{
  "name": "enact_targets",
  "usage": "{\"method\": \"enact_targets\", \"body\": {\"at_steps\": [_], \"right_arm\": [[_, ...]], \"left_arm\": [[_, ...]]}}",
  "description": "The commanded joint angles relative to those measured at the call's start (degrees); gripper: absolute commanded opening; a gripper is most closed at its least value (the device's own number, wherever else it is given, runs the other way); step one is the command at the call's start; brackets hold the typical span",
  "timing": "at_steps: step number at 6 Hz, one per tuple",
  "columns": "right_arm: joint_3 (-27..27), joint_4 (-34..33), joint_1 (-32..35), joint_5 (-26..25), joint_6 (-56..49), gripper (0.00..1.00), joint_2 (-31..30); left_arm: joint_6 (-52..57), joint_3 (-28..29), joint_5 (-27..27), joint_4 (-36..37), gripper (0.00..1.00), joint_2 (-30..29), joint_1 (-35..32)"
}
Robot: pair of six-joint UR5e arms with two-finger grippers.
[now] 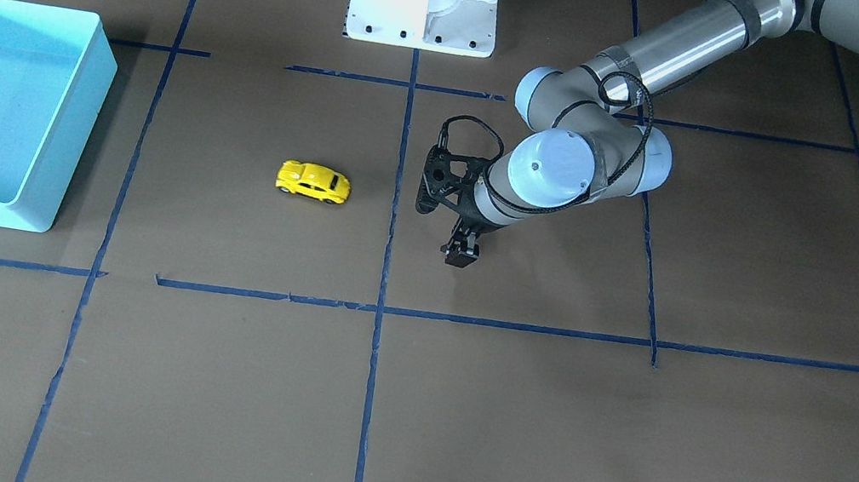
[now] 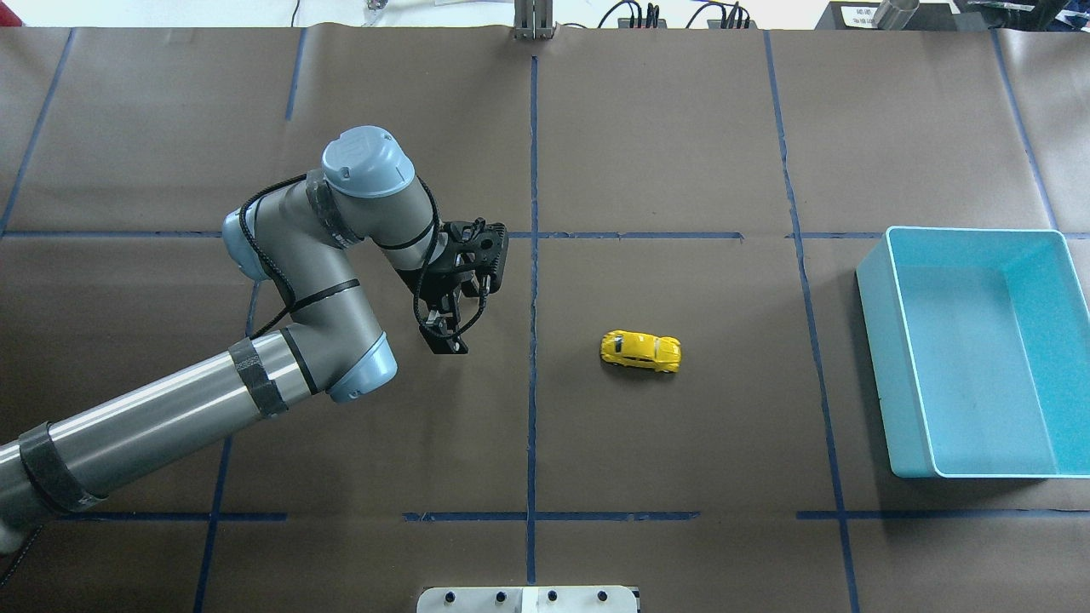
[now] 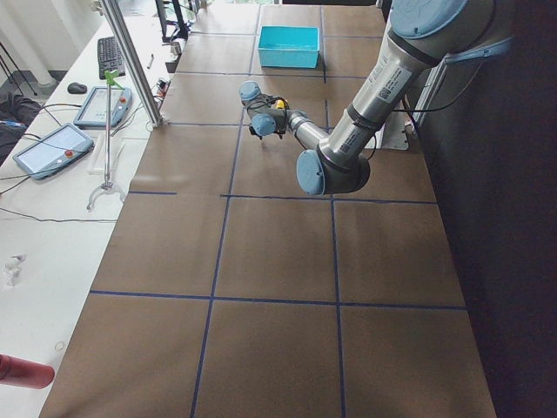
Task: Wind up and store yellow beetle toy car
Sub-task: 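Raise and withdraw the left arm as the car rolls toward the bin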
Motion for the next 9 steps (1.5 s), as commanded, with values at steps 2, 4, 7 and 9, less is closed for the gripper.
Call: {"method": "enact_targets", "body": {"at_steps": [2,4,7,9], "right_arm": [[0.1,0.0,0.0,0.1,0.0,1.0,0.0],[0.1,0.0,-0.1,0.1,0.0,1.0,0.1],[2.0,0.1,-0.1,0.2,-0.2,1.0,0.2],[3.6,0.1,-0.1,0.3,-1.0,1.0,0.2]], "left_arm": [[-0.2,-2.4,1.3,7.2,1.0,0.1,-3.9],[-0.7,-5.6,1.4,17.2,1.0,2.2,-8.3],[-0.2,-5.5,3.1,23.2,1.0,4.8,-12.9],[-0.2,-5.5,3.2,23.4,1.0,6.4,-18.6]]}}
